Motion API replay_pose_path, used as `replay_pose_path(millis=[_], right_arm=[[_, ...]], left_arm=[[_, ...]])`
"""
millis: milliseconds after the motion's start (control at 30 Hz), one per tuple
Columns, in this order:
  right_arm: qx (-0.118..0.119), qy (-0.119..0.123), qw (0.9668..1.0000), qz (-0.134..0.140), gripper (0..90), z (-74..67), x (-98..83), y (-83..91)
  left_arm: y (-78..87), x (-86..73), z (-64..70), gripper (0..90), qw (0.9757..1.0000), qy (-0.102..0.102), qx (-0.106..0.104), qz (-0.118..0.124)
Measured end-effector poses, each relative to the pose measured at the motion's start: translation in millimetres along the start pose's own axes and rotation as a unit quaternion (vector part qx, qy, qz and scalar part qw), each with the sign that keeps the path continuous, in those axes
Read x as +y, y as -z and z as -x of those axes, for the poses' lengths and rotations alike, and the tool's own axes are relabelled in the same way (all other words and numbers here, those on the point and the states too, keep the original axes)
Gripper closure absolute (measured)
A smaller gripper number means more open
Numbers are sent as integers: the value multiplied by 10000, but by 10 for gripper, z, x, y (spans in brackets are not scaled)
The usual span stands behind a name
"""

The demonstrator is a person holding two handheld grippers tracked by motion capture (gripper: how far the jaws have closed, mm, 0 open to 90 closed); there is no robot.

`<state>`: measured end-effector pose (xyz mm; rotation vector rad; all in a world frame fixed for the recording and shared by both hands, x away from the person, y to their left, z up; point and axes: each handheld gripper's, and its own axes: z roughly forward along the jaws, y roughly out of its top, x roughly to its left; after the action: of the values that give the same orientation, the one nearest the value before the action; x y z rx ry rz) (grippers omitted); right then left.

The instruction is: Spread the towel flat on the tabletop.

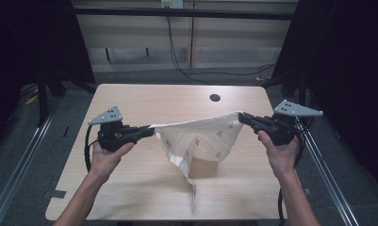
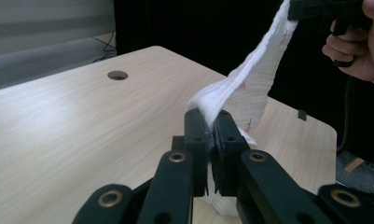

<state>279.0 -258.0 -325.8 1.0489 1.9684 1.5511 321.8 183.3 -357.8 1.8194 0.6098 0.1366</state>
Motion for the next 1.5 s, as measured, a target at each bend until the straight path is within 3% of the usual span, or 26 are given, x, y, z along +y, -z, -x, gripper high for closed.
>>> replay_pose_path(millis=[167, 633, 967, 1100, 1200, 1400, 1500], right_arm=[[139, 31, 9998, 170, 896, -52, 103, 99], [280, 100, 9995, 123, 896, -153, 106, 279], [389, 86, 9992, 82, 896, -194, 71, 327], [492, 155, 9985, 176, 896, -282, 146, 412], [507, 249, 9982, 219, 896, -352, 190, 461], [593, 429, 9970, 267, 896, -581, 307, 601], [507, 390, 9979, 132, 896, -538, 252, 525]], left_arm=[[102, 40, 54, 863, 9999, -75, 6, 73], [202, 134, 164, 866, 9996, -271, -21, 19], [249, 138, 182, 867, 9997, -229, -56, -21], [384, 253, 272, 866, 9990, -436, 115, -78], [450, 303, 299, 867, 9986, -512, 66, -62], [578, 390, 386, 866, 9983, -556, 10, -195], [461, 335, 266, 867, 9984, -348, 57, -446]])
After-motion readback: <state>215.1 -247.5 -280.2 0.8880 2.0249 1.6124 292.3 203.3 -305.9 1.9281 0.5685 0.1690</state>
